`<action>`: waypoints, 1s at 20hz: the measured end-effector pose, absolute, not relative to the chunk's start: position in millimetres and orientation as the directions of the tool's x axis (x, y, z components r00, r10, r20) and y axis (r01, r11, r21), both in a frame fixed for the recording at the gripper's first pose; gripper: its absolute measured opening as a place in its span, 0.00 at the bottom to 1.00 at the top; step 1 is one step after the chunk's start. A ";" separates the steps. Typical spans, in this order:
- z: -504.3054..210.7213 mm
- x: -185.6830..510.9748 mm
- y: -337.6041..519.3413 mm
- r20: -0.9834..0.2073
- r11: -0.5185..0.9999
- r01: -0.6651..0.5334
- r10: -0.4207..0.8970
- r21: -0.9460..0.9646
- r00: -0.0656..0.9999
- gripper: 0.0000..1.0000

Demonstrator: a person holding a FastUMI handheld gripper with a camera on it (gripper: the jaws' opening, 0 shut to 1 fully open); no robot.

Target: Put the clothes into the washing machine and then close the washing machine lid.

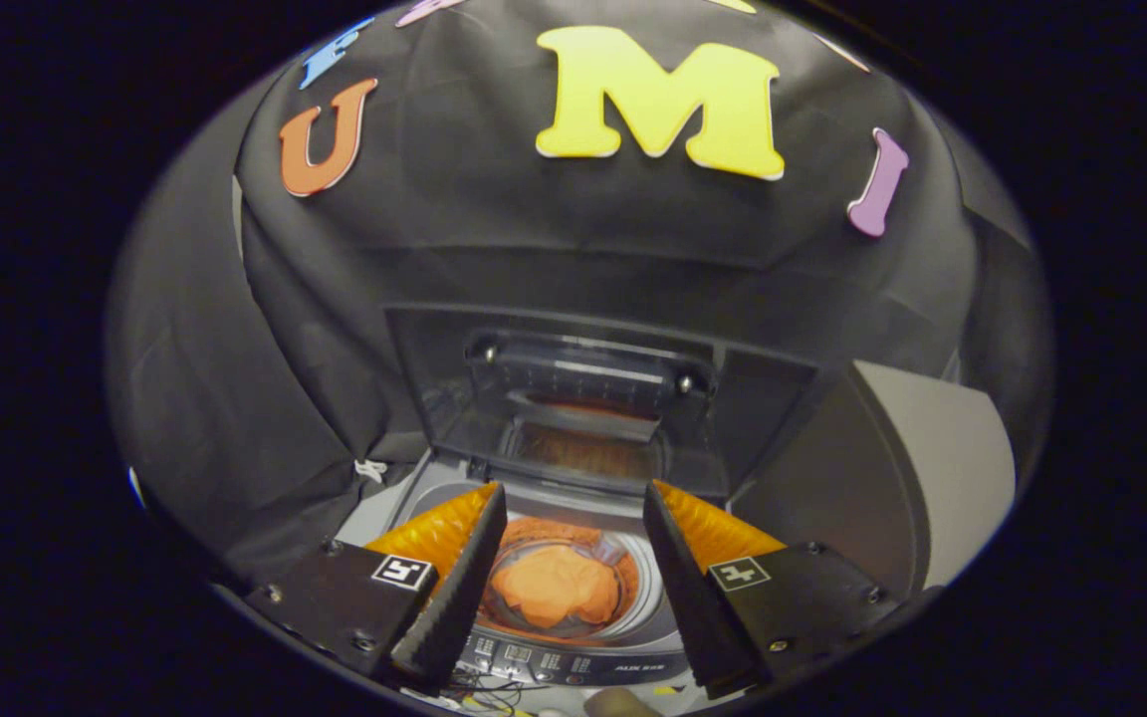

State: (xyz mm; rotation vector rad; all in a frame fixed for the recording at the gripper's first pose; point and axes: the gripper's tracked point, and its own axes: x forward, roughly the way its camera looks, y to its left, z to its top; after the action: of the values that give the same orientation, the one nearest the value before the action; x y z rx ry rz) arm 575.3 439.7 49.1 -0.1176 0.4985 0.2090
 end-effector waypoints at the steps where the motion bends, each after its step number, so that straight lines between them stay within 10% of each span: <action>1: 61.9 577.9 439.9 -0.462 0.972 -0.225 0.170 -0.067 0.870 0.86; 20: 141.8 676.7 461.0 -0.355 0.993 -0.121 0.111 -0.006 0.928 0.89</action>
State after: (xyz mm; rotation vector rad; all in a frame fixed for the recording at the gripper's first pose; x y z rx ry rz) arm 676.7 461.0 141.8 -0.0278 0.3625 0.1193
